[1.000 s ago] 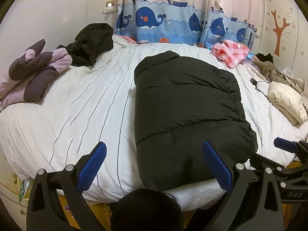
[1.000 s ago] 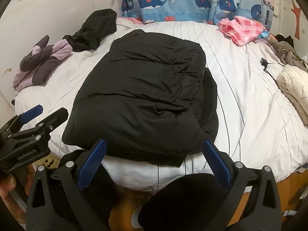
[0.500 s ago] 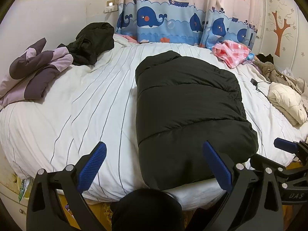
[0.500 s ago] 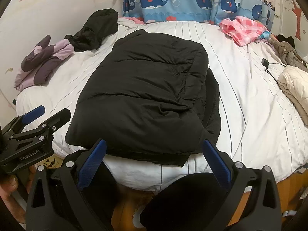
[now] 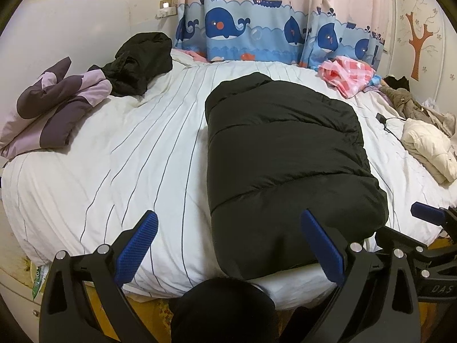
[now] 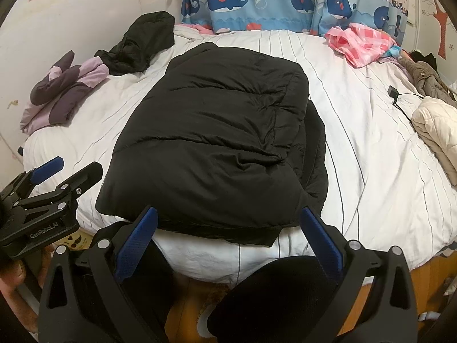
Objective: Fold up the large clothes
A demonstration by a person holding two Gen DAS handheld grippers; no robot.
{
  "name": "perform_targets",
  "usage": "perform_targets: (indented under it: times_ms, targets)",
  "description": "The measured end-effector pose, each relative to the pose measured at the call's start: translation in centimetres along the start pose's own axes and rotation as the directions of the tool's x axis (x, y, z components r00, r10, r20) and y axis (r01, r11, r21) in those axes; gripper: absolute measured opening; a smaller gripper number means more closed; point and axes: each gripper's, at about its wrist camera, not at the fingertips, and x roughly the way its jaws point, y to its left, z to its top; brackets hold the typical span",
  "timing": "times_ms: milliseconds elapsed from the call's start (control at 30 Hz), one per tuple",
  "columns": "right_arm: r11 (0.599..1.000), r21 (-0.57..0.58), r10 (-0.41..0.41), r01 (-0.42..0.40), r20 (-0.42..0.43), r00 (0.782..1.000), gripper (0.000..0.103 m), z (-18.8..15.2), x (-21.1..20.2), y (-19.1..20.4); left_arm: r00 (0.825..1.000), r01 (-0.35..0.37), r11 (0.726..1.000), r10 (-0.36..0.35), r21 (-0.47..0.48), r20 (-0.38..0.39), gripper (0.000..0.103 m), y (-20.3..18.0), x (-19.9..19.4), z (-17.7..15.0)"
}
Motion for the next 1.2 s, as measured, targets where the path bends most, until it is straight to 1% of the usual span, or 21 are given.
perform_targets:
  times_ms: [600,1067,1200]
  targets:
    - [1.0,-0.011,0.003,-0.003,-0.015,1.0,0.096,-0.37,0.28,-0.1,1.0,-0.023,0.999,0.022,-0.029,-0.022,0.096,0.61,0.26,-0.05]
    - [1.0,-0.007,0.018,-0.018,-0.028,0.999,0.096,-0.41,0.64,-0.54,0.999,-0.051,0.998,0.051,-0.038,0.002,0.096,0.78,-0.14,-0.04]
    - [1.0,-0.008,0.017,-0.018,-0.028,0.999,0.096,-0.41,0.63,-0.59,0.999,-0.05,0.998,0.05,-0.036,0.0,0.096,0.76,-0.13,0.01]
